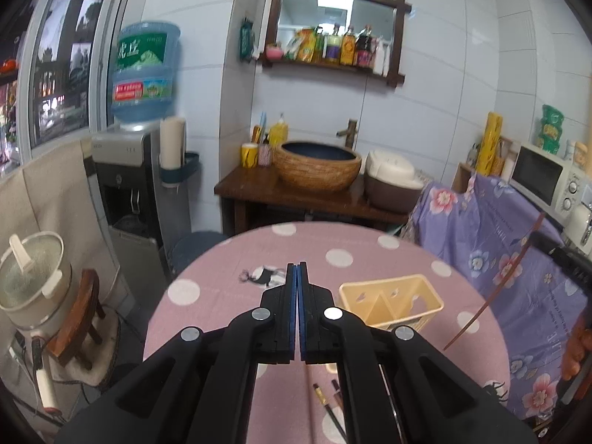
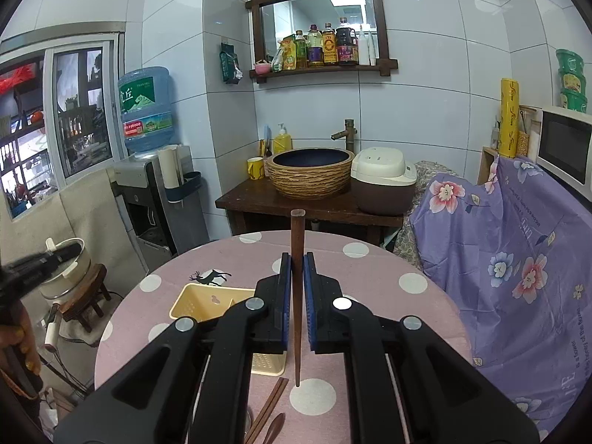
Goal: Organize utensils
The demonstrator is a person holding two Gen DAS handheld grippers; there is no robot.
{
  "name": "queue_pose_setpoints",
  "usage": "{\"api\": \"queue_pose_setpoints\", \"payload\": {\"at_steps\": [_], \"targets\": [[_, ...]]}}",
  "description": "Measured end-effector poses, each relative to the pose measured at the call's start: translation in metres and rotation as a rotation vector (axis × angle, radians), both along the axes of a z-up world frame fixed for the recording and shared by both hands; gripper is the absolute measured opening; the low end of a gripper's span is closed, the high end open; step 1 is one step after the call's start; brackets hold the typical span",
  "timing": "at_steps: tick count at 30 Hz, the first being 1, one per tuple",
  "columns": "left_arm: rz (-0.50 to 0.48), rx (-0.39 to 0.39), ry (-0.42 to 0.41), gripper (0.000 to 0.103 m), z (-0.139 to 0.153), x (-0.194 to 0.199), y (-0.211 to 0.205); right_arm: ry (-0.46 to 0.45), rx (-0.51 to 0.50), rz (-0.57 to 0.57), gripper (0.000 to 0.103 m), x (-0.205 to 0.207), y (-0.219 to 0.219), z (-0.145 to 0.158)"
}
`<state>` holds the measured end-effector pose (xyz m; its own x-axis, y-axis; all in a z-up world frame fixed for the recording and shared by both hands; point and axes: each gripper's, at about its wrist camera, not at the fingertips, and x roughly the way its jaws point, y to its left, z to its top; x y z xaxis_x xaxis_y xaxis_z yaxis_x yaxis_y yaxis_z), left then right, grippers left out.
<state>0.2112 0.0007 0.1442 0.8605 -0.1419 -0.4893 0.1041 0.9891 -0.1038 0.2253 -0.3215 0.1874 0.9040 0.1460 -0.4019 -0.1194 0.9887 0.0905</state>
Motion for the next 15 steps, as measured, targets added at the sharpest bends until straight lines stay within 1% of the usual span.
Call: {"api": "queue_pose_setpoints", "payload": {"at_steps": [2, 3, 4, 5, 6, 8, 9, 12, 15], "targets": [[0.018, -0.016, 0.064, 0.01, -0.022, 0.01, 0.005, -0.008, 0.001, -0.009, 0.008, -0.003, -0.002, 0.0], [0.029, -0.025, 0.093, 0.024, -0.034, 0.014, 0.007, -0.006, 0.002, -0.009, 0.008, -0.004, -0.001, -0.001], [0.031, -0.027, 0.118, 0.042, -0.045, 0.016, 0.009, -0.003, 0.003, -0.007, 0.008, -0.006, -0.002, -0.002], [0.024, -0.025, 0.144, 0.048, -0.057, 0.017, 0.009, -0.001, 0.001, -0.006, 0.008, -0.007, -0.002, -0.003], [0.013, -0.022, 0.177, 0.05, -0.072, 0.019, 0.007, -0.002, -0.003, -0.007, 0.008, -0.009, -0.002, -0.004], [-0.001, -0.022, 0.227, 0.05, -0.094, 0.015, 0.004, -0.008, -0.019, -0.013, 0.008, -0.014, -0.002, -0.007], [-0.015, -0.028, 0.266, 0.05, -0.11, 0.013, 0.001, -0.009, -0.021, -0.015, 0.008, -0.016, -0.003, -0.008], [-0.063, -0.045, 0.35, 0.05, -0.141, 0.004, -0.009, 0.005, -0.009, -0.02, 0.008, -0.021, -0.004, -0.015], [-0.108, -0.016, 0.402, 0.05, -0.169, -0.008, -0.025, 0.021, 0.0, -0.012, 0.008, -0.026, -0.003, -0.028]]}}
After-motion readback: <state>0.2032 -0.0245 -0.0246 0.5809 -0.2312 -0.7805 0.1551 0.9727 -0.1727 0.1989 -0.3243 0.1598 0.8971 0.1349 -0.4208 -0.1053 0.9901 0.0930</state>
